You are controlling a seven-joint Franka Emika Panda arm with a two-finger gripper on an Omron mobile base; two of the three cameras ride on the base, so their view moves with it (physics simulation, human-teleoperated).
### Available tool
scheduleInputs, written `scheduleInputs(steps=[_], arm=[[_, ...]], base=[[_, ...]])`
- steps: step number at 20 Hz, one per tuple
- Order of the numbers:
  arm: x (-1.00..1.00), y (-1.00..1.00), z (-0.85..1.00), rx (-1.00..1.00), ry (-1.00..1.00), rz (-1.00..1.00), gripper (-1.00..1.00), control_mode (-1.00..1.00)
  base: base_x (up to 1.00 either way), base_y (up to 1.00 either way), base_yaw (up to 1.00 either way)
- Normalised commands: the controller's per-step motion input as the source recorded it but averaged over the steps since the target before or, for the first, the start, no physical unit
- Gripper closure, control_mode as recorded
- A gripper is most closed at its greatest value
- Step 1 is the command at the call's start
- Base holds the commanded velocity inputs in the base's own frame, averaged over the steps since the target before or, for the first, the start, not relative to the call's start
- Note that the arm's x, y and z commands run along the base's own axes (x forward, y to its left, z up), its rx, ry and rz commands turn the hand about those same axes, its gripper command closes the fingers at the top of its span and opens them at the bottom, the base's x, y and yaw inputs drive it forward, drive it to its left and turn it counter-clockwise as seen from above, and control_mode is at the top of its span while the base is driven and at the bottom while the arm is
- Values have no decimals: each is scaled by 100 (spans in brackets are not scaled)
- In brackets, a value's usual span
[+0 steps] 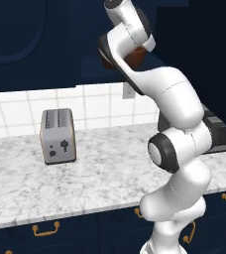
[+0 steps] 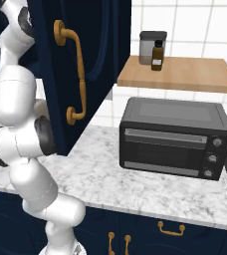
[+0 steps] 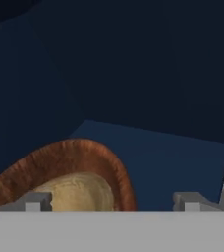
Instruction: Pick up the bowls on the counter and stack them on top of one another in the open cabinet. Place the smaller bowl on top of the larger bowl.
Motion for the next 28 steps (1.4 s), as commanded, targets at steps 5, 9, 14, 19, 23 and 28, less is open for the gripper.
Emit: scheduleInputs(steps=[5,9,14,19,23,28], arm=[[-100,9,-35,-5,0,20,-100,-100],[-100,2,-38,-4,0,17,-100,-100],[-100,0,-50,-2,0,16,-100,-100],[-82,4,-57,-13,0,18,-100,-100],[-61,-1,-72,-17,1,25,-100,-100],[-7,-27,-71,-15,3,41,-100,-100]], base=[[0,0,0],[0,0,0],[0,0,0],[0,0,0],[0,0,0],[0,0,0]])
